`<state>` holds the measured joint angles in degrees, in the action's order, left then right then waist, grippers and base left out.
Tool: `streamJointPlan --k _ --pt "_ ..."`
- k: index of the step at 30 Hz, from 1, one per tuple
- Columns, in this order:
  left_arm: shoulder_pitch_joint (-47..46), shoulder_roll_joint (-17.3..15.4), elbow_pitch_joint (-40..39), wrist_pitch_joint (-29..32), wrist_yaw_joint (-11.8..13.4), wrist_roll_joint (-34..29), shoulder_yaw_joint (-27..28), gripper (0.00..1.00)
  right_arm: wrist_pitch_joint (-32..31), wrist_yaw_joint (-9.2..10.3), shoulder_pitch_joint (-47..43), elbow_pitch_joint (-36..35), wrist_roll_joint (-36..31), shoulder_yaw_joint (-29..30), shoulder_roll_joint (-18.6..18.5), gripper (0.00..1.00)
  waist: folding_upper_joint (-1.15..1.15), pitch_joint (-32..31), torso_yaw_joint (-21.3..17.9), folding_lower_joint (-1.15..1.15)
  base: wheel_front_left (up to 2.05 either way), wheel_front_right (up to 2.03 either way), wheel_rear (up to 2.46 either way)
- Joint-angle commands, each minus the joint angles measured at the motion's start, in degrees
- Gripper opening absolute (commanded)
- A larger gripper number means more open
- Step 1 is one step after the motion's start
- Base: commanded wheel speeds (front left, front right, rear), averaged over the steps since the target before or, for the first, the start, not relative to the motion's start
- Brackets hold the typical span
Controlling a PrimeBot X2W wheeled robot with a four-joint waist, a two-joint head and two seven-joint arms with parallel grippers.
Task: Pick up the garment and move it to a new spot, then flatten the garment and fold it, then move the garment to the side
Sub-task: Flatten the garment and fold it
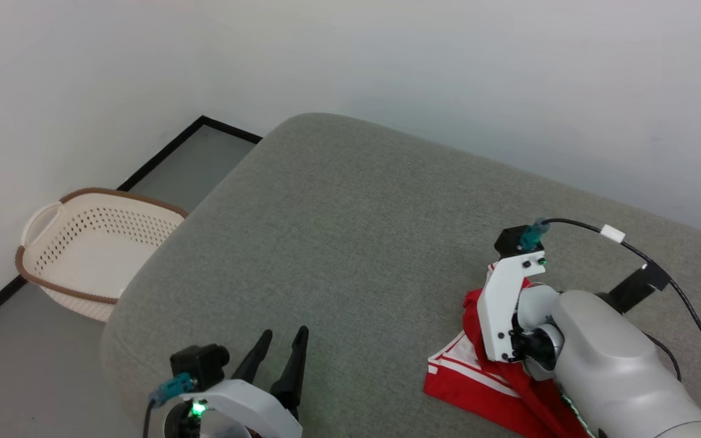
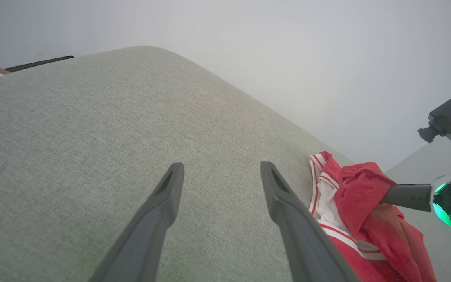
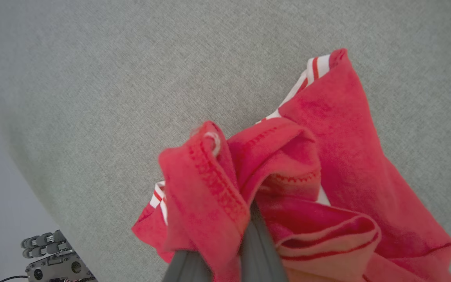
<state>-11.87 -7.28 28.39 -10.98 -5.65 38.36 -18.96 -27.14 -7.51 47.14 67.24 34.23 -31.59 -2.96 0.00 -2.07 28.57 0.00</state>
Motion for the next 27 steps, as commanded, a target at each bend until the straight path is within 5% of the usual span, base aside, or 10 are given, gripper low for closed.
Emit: streamJointPlan --k 1,2,3,16,27 --pt "-1.0 0.0 0.4 -0.3 -0.5 0.2 -0.2 1.00 0.2 0.05 0.8 -0.5 0.3 -1.7 0.1 0.21 0.00 0.1 0.1 0.00 0.00 0.00 0.00" --pt "-1.1 0.0 0.7 -0.4 -0.6 0.3 -0.2 1.00 0.3 0.06 1.0 -1.1 0.2 -2.8 0.2 0.45 0.00 0.0 0.1 0.00 0.00 0.00 0.00" --pt "-1.2 -0.1 0.9 -0.5 -0.6 0.3 -0.2 1.00 0.3 0.05 1.3 -1.4 0.5 -3.5 0.1 1.00 0.00 -0.1 0.0 0.00 0.00 0.00 0.00" --pt "0.3 -2.8 1.0 -0.8 0.0 0.0 0.3 1.00 1.2 0.06 2.7 -8.8 6.8 -11.9 0.2 1.00 0.00 -3.8 -2.9 0.00 0.00 0.00 0.00" --pt "5.1 -6.1 -2.0 -0.1 1.6 0.2 1.1 1.00 17.6 0.06 -2.6 -20.6 9.3 -20.0 -2.7 1.00 0.00 -8.1 -8.1 0.00 0.00 0.00 0.00"
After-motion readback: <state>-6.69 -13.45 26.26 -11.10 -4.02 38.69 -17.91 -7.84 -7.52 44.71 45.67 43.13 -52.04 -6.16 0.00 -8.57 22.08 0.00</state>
